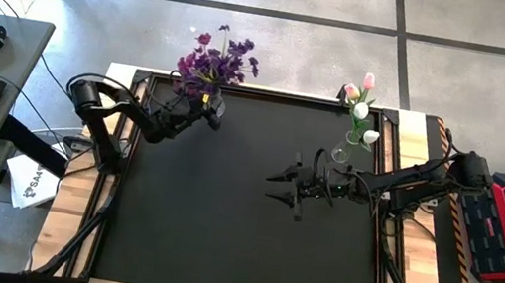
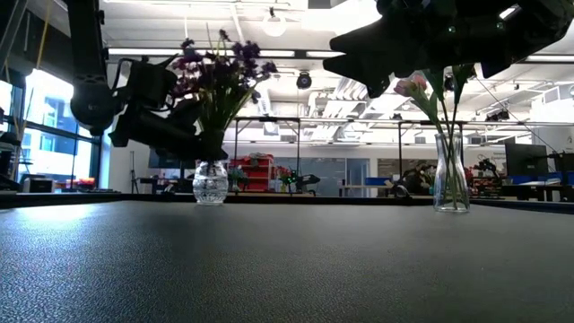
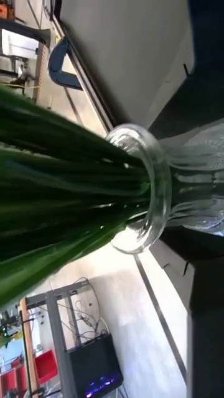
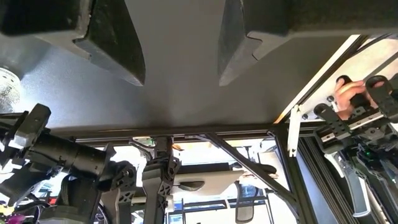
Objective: Sort flowers into vase by color
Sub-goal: Adjust the left transparent vase
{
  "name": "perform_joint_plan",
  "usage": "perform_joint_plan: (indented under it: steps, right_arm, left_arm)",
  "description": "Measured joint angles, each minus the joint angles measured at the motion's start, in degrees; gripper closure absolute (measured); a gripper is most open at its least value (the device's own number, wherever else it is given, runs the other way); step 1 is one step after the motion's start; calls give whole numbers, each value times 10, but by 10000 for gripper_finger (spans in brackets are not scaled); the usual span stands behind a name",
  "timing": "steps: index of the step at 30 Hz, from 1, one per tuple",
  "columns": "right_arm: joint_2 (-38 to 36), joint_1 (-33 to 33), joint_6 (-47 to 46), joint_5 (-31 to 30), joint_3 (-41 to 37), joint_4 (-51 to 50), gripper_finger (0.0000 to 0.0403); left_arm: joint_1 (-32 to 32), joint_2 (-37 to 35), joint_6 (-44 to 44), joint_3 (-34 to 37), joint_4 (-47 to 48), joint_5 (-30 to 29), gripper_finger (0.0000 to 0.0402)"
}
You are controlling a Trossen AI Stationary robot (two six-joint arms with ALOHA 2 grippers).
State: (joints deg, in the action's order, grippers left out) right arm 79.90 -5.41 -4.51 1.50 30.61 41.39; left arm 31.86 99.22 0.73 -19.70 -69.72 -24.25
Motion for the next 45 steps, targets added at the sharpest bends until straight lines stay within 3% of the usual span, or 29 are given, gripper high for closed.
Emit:
perform_joint_plan:
  steps: [8, 17, 27, 35, 45]
  right_arm:
    - [0, 0, -2, 0, 0, 0, 218]
    - [0, 0, -2, 0, 0, 0, 218]
    - [0, 0, 0, 0, 0, 0, 218]
    - [0, 0, 0, 0, 0, 0, 218]
    - [0, 0, 4, 0, 0, 0, 218]
  left_arm:
    - [-1, 0, 19, 2, 43, 1, 143]
    - [-15, -18, 50, 2, 79, -5, 142]
    - [-16, -124, 39, 3, 242, -1, 142]
    - [-13, -143, 39, 3, 251, 13, 139]
    - [13, -143, 30, 2, 277, 34, 77]
